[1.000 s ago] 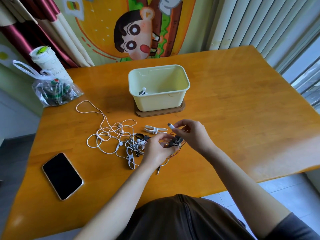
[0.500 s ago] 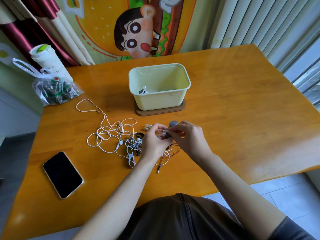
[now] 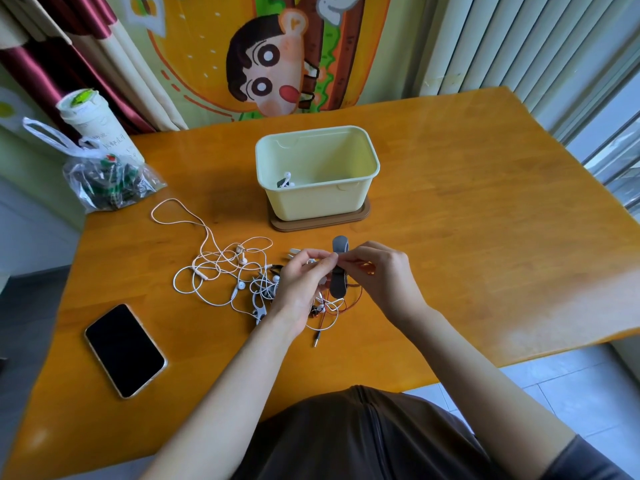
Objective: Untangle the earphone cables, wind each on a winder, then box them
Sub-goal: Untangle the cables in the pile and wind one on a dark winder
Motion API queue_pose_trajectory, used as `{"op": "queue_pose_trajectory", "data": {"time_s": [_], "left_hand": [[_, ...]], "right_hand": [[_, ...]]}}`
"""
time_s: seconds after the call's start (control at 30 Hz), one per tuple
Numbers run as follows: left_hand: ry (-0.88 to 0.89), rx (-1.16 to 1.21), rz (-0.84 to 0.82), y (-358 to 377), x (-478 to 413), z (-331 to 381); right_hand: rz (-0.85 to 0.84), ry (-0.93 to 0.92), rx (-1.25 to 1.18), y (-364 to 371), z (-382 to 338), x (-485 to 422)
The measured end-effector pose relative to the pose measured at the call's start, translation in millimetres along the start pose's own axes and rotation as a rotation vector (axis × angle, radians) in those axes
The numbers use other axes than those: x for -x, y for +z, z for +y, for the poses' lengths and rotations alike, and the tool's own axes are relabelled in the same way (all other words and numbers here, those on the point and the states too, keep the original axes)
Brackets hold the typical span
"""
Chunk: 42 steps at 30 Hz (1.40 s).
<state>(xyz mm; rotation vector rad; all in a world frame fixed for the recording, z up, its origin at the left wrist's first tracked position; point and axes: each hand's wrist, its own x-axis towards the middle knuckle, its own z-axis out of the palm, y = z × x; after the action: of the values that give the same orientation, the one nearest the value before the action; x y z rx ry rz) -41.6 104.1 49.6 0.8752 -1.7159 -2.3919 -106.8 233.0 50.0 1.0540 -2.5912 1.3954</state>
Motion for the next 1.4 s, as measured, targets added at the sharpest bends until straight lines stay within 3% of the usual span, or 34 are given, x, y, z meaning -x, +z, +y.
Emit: {"op": "queue_pose_trajectory", "data": {"time_s": [0.23, 0.6, 0.77, 0.97, 1.13, 1.4], "left_hand": [[-0.002, 0.022, 0.059, -2.0, -2.4, -2.4], [0.032, -0.01, 0.028, -2.1, -0.3, 3.2], [0.064, -0.034, 0.029, -5.2, 0.1, -1.5], [0.053, -0.076, 0.15, -3.9, 0.3, -7.7], [0.092, -0.077, 0.185, -5.9, 2.4, -7.7], [0.188, -0.119, 0.037, -12.0, 4.1, 0.3]], "right_hand": [[0.078, 0.121, -0.108, 2.6, -2.3, -0.5], [0.014, 0.321, -0.273, 4.2, -3.4, -0.4], [-0.05, 0.302, -0.248, -0.1, -3.9, -3.8], [-0.108, 0.266, -0.193, -2.4, -4.4, -7.0], [-0.125, 0.339, -0.27, -1.2, -3.2, -8.0], [-0.06, 0.275, -0.267, -4.3, -9.9, -10.7]]}}
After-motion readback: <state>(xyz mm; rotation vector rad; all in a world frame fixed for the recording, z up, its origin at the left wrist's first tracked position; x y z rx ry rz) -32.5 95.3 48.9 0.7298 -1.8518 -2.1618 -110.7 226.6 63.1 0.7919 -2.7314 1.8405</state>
